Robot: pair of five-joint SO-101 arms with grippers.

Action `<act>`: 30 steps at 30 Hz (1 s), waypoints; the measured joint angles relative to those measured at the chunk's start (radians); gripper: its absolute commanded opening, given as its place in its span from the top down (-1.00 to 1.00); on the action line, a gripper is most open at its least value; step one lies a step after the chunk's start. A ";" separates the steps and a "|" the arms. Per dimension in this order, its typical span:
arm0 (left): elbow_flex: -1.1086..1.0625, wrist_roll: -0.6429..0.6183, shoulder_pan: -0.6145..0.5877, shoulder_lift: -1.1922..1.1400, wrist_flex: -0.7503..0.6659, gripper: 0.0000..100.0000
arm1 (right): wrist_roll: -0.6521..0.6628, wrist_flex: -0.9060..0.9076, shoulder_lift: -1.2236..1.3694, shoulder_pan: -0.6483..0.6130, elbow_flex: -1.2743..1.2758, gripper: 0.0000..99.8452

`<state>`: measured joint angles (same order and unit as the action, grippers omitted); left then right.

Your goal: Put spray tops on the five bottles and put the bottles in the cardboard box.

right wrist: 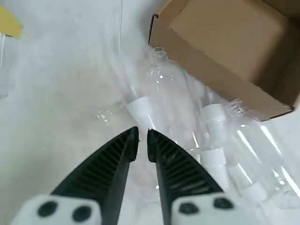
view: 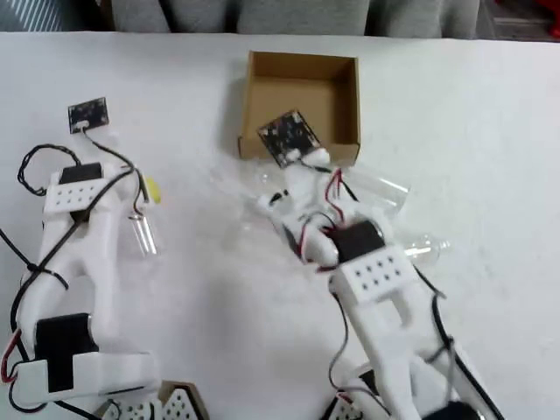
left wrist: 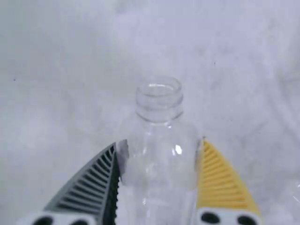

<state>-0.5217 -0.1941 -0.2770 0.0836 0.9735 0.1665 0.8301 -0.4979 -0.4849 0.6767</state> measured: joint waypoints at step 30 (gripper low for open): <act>0.000 0.000 0.000 0.000 -0.023 0.95 | 0.164 0.167 0.651 -0.086 -0.427 0.69</act>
<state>-0.5217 -0.1941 -0.2770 0.0836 0.9505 0.3307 0.9973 0.1527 -0.5708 0.2501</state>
